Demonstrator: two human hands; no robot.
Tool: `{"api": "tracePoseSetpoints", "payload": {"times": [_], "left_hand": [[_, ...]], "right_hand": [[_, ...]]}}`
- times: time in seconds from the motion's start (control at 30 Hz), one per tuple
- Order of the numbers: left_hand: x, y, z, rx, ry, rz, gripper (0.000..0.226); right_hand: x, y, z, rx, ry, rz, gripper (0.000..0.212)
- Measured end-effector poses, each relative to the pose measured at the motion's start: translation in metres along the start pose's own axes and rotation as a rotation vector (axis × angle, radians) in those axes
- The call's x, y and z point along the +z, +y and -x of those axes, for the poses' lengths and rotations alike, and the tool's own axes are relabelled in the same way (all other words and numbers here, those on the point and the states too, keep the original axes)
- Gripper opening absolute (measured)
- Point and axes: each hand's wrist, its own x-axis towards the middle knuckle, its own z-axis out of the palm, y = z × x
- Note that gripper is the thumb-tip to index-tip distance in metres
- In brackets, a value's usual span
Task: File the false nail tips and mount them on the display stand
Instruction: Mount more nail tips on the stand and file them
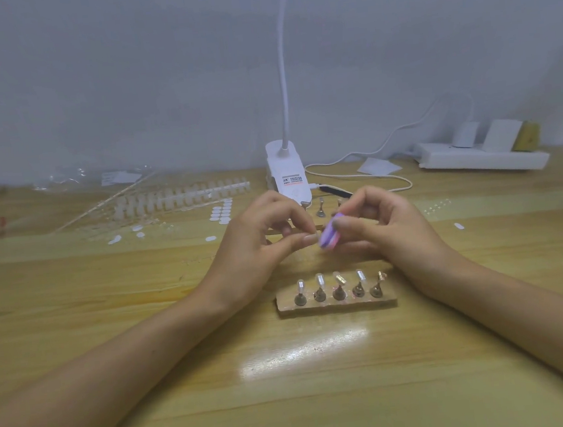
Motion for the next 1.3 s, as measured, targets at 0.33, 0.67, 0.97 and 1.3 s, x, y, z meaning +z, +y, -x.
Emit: {"api": "tracePoseSetpoints", "payload": {"times": [0.33,0.67,0.97,1.3], "left_hand": [[-0.001,0.001,0.000,-0.011,0.034,0.003,0.009],[-0.001,0.005,0.001,-0.105,0.044,0.060,0.007],[-0.005,0.009,-0.001,-0.177,0.015,0.222,0.015],[-0.015,0.047,-0.006,-0.228,-0.188,0.278,0.017]], "right_hand": [[-0.002,-0.001,0.000,0.020,-0.054,0.032,0.024],[-0.013,0.001,-0.001,-0.056,0.054,0.042,0.026],[-0.017,-0.033,0.010,-0.382,-0.145,0.722,0.032],[0.003,-0.068,0.030,-0.670,-0.066,0.793,0.020]]}}
